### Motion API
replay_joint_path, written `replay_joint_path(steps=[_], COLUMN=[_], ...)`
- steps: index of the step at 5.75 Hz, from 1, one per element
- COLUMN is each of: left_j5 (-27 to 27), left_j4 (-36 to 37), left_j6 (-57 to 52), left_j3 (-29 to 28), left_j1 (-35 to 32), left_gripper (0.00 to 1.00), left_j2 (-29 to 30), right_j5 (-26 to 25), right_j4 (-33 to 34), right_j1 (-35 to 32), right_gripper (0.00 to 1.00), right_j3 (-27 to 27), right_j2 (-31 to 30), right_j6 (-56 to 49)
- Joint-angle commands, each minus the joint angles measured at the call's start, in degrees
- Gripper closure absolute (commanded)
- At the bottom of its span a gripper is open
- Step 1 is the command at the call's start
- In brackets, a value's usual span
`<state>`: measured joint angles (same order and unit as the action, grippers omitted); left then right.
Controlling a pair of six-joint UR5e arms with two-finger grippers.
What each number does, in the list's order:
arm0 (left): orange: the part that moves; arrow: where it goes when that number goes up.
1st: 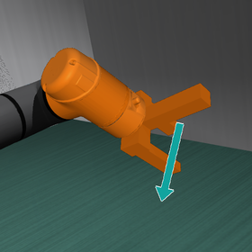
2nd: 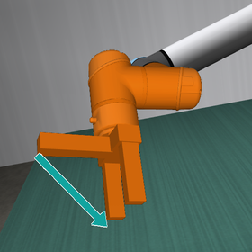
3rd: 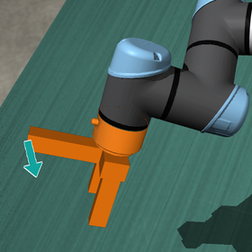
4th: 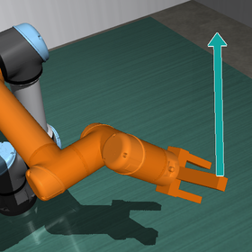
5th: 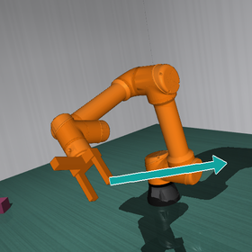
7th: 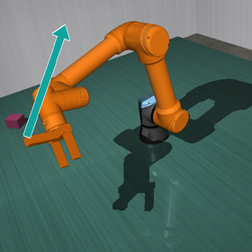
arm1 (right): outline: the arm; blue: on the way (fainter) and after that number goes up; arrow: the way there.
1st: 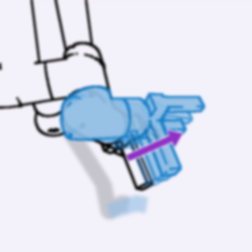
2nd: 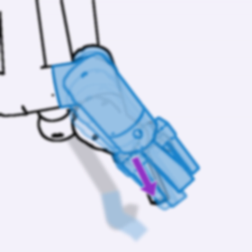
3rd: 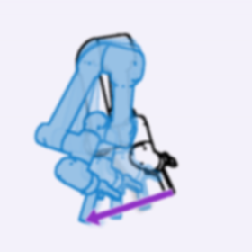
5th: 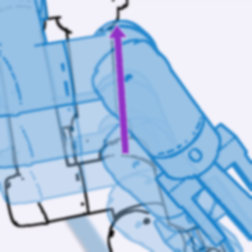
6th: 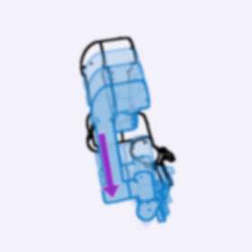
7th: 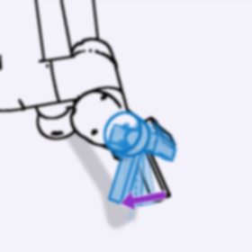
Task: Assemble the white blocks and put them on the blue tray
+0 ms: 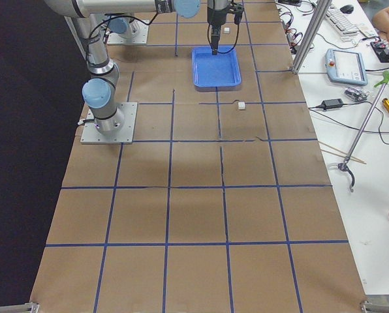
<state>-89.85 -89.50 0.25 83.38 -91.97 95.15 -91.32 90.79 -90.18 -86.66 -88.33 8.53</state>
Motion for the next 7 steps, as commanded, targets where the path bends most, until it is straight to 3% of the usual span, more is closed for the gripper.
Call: replay_joint_path(steps=[1,3,4,5,6,7], left_j5=[-0.4,-0.8,-0.9,-0.8,-0.8,-0.9], left_j4=[0.5,2.2,2.3,9.7,16.5,21.2], left_j6=[0.4,-0.9,-1.1,-1.8,-3.7,-4.1], left_j3=[0.3,1.0,4.3,5.4,3.6,0.7], left_j1=[0.0,1.4,2.7,4.9,6.8,7.5], left_gripper=[0.01,0.01,0.01,0.01,0.08,0.07], left_j2=[0.3,0.7,0.8,3.4,9.9,15.9], right_j5=[0.0,0.0,0.0,0.0,0.0,0.0], right_j4=[0.0,0.0,0.0,0.0,0.0,0.0], right_j1=[0.0,0.0,0.0,0.0,0.0,0.0], right_gripper=[0.00,0.00,0.00,0.00,0.00,0.00], right_j3=[0.0,0.0,0.0,0.0,0.0,0.0], right_j2=[0.0,0.0,0.0,0.0,0.0,0.0], right_j6=[0.0,0.0,0.0,0.0,0.0,0.0])
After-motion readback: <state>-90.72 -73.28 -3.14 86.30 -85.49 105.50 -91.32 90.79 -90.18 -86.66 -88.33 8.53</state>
